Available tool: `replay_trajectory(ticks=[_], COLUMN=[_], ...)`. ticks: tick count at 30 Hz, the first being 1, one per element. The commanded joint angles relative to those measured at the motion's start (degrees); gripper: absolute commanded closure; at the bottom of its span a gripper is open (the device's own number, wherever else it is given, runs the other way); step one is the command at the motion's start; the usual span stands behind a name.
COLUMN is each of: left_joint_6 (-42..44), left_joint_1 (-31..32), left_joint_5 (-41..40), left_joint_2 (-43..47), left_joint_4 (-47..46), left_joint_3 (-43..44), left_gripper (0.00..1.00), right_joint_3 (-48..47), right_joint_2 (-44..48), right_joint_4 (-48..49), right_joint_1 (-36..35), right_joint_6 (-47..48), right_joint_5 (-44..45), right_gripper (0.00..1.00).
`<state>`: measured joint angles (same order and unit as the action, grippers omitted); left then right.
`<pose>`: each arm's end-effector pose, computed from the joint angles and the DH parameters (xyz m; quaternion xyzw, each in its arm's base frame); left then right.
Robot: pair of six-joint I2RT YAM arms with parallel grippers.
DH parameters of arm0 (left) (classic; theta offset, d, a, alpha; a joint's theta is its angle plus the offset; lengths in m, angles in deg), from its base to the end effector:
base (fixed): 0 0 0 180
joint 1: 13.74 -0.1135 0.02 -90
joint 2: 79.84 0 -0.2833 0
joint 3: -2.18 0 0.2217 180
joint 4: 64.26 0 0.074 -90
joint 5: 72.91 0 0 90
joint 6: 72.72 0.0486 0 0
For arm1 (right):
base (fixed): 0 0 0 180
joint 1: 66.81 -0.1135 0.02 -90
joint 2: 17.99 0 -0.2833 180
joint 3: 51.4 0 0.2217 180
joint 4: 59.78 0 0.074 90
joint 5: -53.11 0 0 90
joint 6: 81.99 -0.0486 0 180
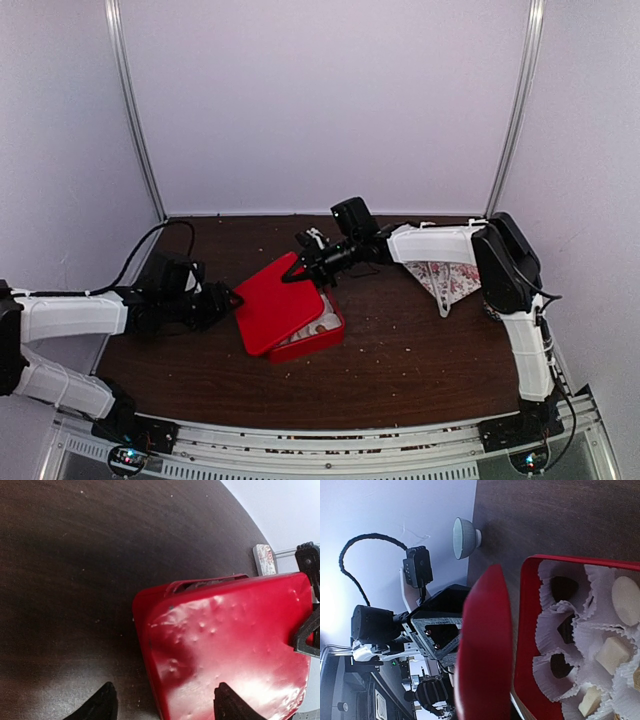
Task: Pack the chocolate
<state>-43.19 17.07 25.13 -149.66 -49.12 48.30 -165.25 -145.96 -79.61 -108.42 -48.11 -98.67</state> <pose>0.1858 -0.1187 0.2137 -0.2010 0.8775 -0.3522 0.2559 0.3377 0.3572 0.2286 0.1436 -0.7819 -0.6018 0.0761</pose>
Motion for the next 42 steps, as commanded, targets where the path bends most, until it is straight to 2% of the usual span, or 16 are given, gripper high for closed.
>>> replay_trajectory(ticks=[1, 10, 16, 23, 29, 31, 33, 38, 42], left_joint_6=[0.04, 2.47, 3.91, 4.64, 5.04, 5.01, 5.05, 4.93, 5.33], left_joint_1=[-0.18, 0.20, 0.83, 1.29, 1.87, 2.05, 2.08, 2.19, 2.36], left_joint_5=[2.52, 7.22, 8.87, 10.30, 11.24, 11.46, 11.49, 11.56, 11.96], left_joint_2=[-3.90, -10.90, -14.22, -17.04, -19.35, -19.90, -20.38, -21.50, -22.81], left_joint_4=[-5.20, -7.76, -6.95, -6.15, -5.55, -5.49, -5.08, -4.73, -3.92], left_joint_3=[2.30, 6.58, 9.21, 11.41, 13.22, 13.69, 14.11, 14.81, 16.23], left_gripper=[0.33, 0.47, 0.56, 0.65, 0.67, 0.67, 0.67, 0.67, 0.67], right_joint_3=[-2.22, -2.49, -4.26, -5.76, -7.09, -7.11, -6.46, -5.81, -5.72], right_joint_2=[-0.14, -0.05, -0.86, 1.04, 2.51, 2.55, 2.59, 1.07, -1.16], right_joint_4=[-7.31, -12.82, -16.13, -25.68, -36.92, -40.28, -41.45, -42.51, -42.22], right_joint_1=[1.73, 4.21, 4.60, 7.18, 10.51, 10.75, 10.56, 9.13, 7.94], right_joint_6=[7.12, 11.59, 13.61, 20.14, 29.22, 31.96, 33.75, 35.93, 36.41], right_joint_5=[1.45, 1.97, 3.09, 9.01, 17.38, 19.10, 18.29, 16.07, 12.56], right_gripper=[0.89, 0.85, 0.74, 0.65, 0.38, 0.19, 0.07, 0.02, 0.06])
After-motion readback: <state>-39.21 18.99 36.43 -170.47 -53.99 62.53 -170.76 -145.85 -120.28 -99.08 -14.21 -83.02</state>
